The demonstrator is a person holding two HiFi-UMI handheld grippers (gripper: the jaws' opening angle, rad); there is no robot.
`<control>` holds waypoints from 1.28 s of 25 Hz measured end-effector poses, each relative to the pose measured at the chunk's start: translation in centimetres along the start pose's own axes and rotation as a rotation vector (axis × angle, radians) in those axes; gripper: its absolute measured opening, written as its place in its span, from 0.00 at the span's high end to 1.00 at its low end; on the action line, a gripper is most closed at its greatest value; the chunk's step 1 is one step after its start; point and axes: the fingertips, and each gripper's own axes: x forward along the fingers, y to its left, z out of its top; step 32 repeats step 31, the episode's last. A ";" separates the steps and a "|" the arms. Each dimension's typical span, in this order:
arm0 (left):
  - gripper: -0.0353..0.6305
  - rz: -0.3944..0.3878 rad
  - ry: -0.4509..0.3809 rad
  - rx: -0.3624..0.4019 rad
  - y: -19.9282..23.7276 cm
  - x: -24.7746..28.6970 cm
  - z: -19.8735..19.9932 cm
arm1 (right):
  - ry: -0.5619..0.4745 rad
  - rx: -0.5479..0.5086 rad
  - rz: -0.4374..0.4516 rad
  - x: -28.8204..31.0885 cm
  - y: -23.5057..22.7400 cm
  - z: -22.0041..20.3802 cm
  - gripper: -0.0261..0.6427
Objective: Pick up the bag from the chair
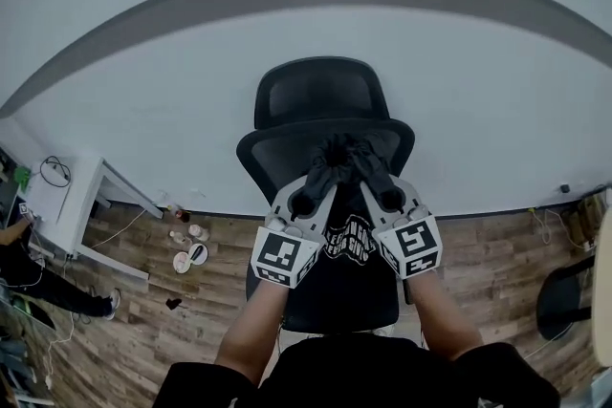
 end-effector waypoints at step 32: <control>0.82 -0.028 -0.011 -0.010 -2.1 -0.1 1.8 | -0.029 -0.002 -0.049 -2.4 -0.2 1.2 0.88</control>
